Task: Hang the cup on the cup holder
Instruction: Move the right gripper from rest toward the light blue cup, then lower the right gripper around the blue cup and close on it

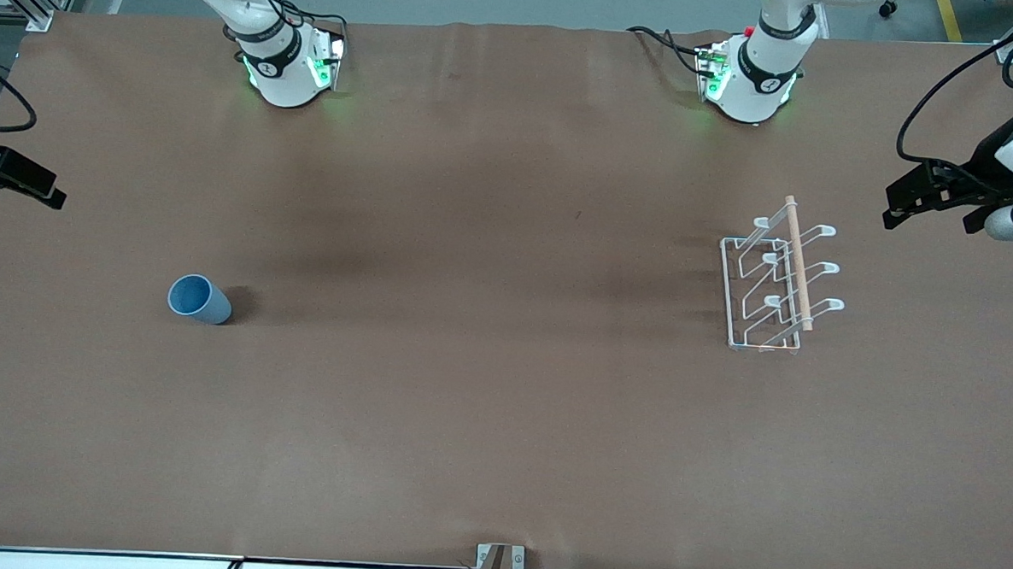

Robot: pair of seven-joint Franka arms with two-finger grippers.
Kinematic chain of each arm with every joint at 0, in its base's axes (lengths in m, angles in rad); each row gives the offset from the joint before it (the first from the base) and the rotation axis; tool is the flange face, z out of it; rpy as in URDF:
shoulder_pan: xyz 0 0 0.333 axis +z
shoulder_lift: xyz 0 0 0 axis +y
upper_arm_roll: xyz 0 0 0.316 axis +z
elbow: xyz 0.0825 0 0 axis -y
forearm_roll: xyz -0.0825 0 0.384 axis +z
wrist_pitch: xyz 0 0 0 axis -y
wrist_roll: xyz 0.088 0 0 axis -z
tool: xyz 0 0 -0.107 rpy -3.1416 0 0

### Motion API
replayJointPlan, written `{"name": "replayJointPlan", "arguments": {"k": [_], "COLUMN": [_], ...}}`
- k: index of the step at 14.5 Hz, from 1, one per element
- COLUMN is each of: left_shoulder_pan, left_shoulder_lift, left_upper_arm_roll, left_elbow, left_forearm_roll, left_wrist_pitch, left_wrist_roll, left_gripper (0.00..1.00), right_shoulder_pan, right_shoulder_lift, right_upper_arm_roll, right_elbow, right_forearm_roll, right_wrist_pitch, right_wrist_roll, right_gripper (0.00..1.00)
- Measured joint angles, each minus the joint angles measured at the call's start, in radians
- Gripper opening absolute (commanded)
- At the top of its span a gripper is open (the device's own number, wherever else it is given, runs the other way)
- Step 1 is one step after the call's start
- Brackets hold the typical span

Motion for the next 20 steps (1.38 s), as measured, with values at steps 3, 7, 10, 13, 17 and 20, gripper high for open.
{"name": "replayJointPlan", "arguments": {"k": [3,7,10,13,17,20], "left_shoulder_pan": [0.000,0.000,0.000,0.000,0.000,0.000], "left_shoulder_lift": [0.001,0.005,0.006,0.006,0.006,0.006], "left_upper_arm_roll": [0.000,0.000,0.000,0.000,0.000,0.000], "left_elbow": [0.000,0.000,0.000,0.000,-0.001,-0.001], "left_forearm_roll": [0.000,0.000,0.000,0.000,0.000,0.000], "left_wrist_pitch": [0.000,0.001,0.002,0.002,0.003,0.003], "left_wrist_roll": [0.000,-0.001,-0.001,-0.001,-0.001,-0.002], "left_gripper": [1.00,1.00,1.00,1.00,1.00,1.00], "right_shoulder_pan": [0.000,0.000,0.000,-0.001,-0.004,-0.005], "right_shoulder_lift": [0.000,0.000,0.003,0.009,0.022,0.039], "right_upper_arm_roll": [-0.003,-0.004,-0.008,-0.017,-0.024,-0.026], "right_elbow": [0.000,-0.001,-0.034,-0.129,-0.337,-0.498], "right_forearm_roll": [0.000,0.000,0.000,0.000,0.000,0.000], "right_wrist_pitch": [0.000,-0.003,0.002,0.095,0.348,0.570], "right_wrist_roll": [0.000,0.000,-0.038,-0.086,-0.135,-0.192], "right_gripper": [1.00,1.00,1.00,1.00,1.00,1.00]}}
